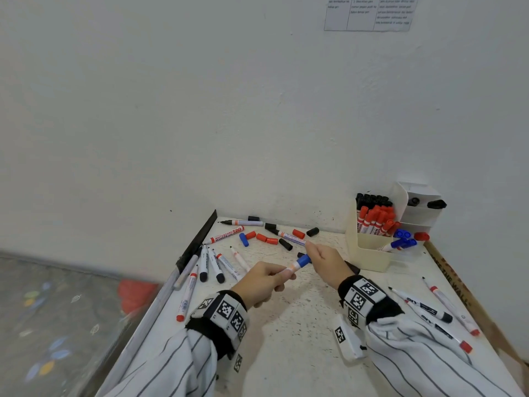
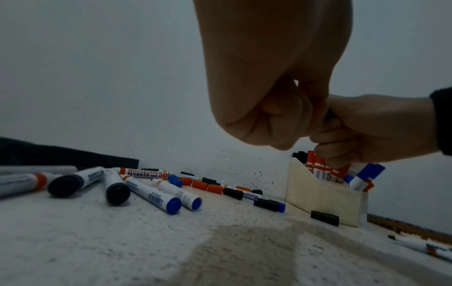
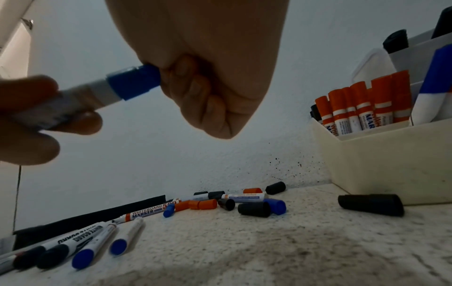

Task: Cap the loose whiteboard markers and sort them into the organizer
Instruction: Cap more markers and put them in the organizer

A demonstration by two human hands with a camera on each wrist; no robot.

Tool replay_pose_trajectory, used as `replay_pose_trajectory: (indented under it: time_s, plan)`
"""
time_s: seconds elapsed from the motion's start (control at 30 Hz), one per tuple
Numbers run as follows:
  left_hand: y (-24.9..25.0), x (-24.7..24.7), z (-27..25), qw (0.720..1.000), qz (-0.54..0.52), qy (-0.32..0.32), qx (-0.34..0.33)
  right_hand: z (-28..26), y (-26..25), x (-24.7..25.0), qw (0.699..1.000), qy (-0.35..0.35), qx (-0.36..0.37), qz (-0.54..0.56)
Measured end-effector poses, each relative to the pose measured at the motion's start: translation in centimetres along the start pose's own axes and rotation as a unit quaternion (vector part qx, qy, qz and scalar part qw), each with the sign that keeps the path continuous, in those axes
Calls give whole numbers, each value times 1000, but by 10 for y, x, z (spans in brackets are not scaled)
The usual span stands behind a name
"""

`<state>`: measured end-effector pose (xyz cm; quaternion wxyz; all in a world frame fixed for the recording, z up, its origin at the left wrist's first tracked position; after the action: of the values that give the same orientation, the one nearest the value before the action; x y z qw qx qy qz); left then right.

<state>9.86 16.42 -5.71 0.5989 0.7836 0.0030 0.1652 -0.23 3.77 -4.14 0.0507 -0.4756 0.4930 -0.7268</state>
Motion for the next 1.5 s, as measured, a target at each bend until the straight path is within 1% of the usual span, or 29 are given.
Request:
replay_pose_trajectory:
  time_s: [0.07,0.13,0.2,0.23,0.3,0.33,0.37,0.4,0.43,0.47,0.53,0.57,0.6,0.67,0.77,0.83,0.87,0.9,0.93,0.97,1.0,1.03,1.07,1.1,1.2,1.27,1.37,1.43,1.5]
  plan:
    - [-2,-2,-4,998,-41,-30,37,-4,0,-2,1000,-5,10,25]
    - [-2,-2,-3,1000,-11,-13,22,-7,-1,-4,999,0,15,31]
    - [-1,-3,0,993,99,48,-34,-8,0,-4,1000,12,9,19]
    - [-1,-3,1,982,161,87,-55,-8,0,-4,1000,18,1,14]
    - [-1,-5,0,948,266,164,-66,-7,0,-5,1000,16,-12,-1]
    - [-2,-6,0,935,292,188,-67,-7,0,-5,1000,11,-17,-8]
    - [-3,-8,0,930,297,202,-71,-6,0,-5,1000,6,-20,-14]
    - [-4,-10,1,932,293,203,-72,-7,0,-4,1000,3,-20,-17]
    - [-5,-12,2,939,276,191,-72,-7,1,-2,1000,2,-17,-17]
    - [-6,-15,5,954,236,168,-74,-8,2,-1,1000,4,-14,-14]
    - [-9,-22,10,986,111,91,-86,-11,5,1,1000,6,-4,-1]
    - [-9,-24,10,992,65,58,-90,-13,7,1,1000,5,2,7]
    - [-8,-25,10,995,44,35,-88,-14,10,1,1000,2,6,13]
    - [-9,-25,12,996,53,14,-69,-15,17,0,1000,-9,2,25]
    - [-10,-20,20,996,87,1,-34,-11,24,0,999,-39,3,36]
    - [-11,-11,27,996,92,12,9,-6,29,5,999,-47,0,28]
    - [-14,-3,32,993,113,35,32,-5,31,9,999,-37,-3,25]
    - [-19,9,36,983,159,73,60,-3,33,15,999,-17,-8,30]
    - [-26,22,41,961,230,116,96,-3,36,23,999,9,-11,38]
    - [-35,35,44,929,307,147,147,-2,38,31,998,37,-10,44]
    - [-45,45,46,893,372,158,200,-3,40,40,997,64,-8,49]
    - [-53,52,47,866,413,150,240,-4,42,49,995,88,-8,55]
    - [-59,56,51,851,437,139,255,-5,43,59,992,110,-7,60]
    - [-61,56,53,850,444,135,250,-6,45,68,989,132,-5,62]
    - [-58,53,60,867,421,156,216,-12,53,97,974,215,0,66]
    - [-56,49,62,875,404,165,209,-18,58,115,961,268,8,69]
    - [-55,42,65,882,384,157,225,-28,59,143,937,348,19,31]
    - [-55,39,68,880,380,158,236,-34,60,164,915,403,21,4]
    - [-53,38,68,883,368,164,240,-38,65,186,897,441,22,-2]
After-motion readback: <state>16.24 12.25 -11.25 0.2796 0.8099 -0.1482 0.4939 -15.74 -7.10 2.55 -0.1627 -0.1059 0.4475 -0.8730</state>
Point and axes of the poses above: each hand's wrist, its own z-axis towards the middle knuckle, its own x-axis out of the back of the hand, y = z × x, the point moved 3 cm from there along z, towards the middle knuckle, and after that the axes turned 3 degrees about -y, right-handed, at the moved point
